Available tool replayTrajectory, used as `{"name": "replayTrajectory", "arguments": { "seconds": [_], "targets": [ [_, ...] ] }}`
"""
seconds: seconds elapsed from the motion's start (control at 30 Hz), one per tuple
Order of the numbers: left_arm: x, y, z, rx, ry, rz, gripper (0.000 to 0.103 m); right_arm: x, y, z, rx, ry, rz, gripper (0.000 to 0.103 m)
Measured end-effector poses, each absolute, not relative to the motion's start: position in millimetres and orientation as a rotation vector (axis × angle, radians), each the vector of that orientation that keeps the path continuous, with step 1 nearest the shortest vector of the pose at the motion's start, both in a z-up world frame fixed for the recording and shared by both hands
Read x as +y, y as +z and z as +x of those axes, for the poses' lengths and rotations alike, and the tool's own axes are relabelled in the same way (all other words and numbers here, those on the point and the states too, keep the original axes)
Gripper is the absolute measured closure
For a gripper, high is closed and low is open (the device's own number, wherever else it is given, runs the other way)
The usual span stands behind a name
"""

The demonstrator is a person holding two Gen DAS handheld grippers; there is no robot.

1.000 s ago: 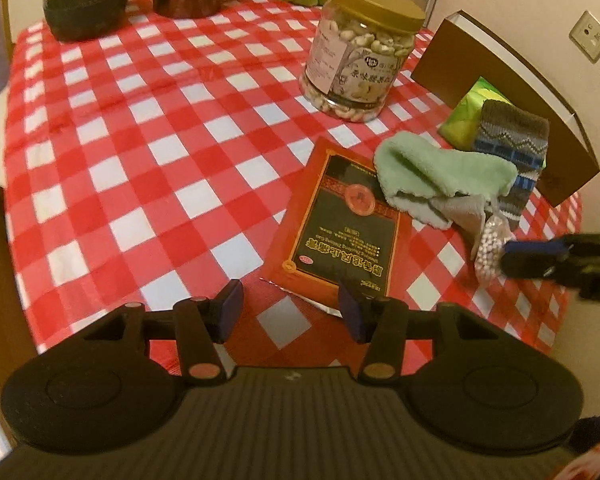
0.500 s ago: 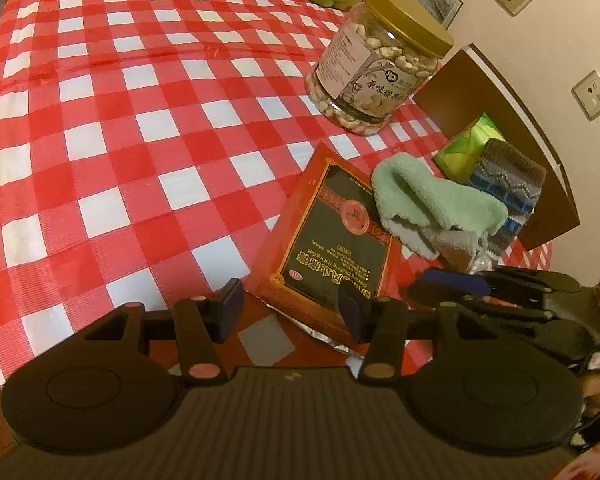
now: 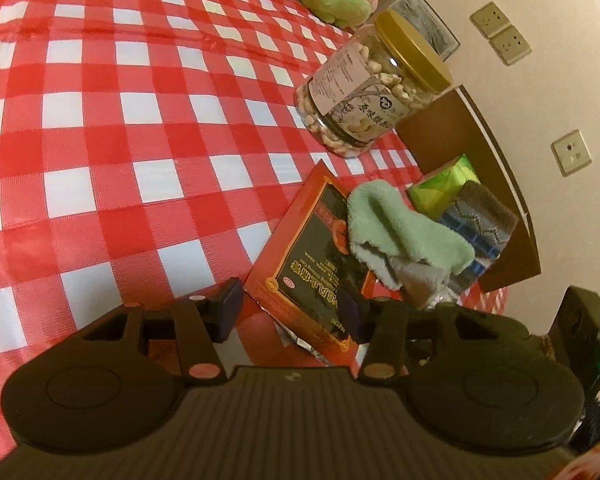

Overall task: Organize soft objects
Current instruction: 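Move both open grippers back to the orange-and-black card packet, then grasp the edge of the orange-and-black card packet with the left gripper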

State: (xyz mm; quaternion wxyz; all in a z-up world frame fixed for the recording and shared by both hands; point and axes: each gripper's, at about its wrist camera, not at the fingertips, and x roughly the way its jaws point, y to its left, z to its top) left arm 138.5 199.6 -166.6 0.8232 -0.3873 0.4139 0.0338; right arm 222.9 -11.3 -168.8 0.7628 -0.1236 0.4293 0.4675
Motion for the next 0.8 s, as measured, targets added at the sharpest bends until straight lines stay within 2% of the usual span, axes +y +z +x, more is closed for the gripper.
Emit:
{"name": "replayTrajectory", "arguments": {
  "seconds": [0.17,0.3,0.5,0.53,0.6,0.7,0.8],
  "targets": [
    [205.9,-171.7,134.0,0.85,0.061,-0.916,0.056,-13.0,-168.8,220.9,0.92,1.02,-0.273,0.079],
    [212.9,-178.5,128.7,0.851,0.06,-0.985,0.066,-16.9,-168.1,219.8,0.927,1.017,-0.268,0.079],
    [212.5,-185.2,129.9,0.843,0.055,-1.058,0.069,-19.6,-167.0,220.0,0.93,1.017,-0.262,0.079],
    [210.4,-184.2,131.1,0.844,0.06,-1.043,0.071,-20.1,-167.0,219.8,0.931,1.014,-0.261,0.079],
    [208.3,-183.5,132.8,0.853,0.078,-1.019,0.086,-21.4,-167.1,219.6,0.934,1.011,-0.257,0.079],
    [210.1,-186.7,131.0,0.847,0.087,-1.041,0.101,-24.9,-167.3,220.5,0.942,1.005,-0.241,0.079],
    [208.6,-183.7,129.4,0.839,0.073,-1.036,0.103,-27.9,-167.0,220.7,0.948,0.999,-0.23,0.079]
  ]
}}
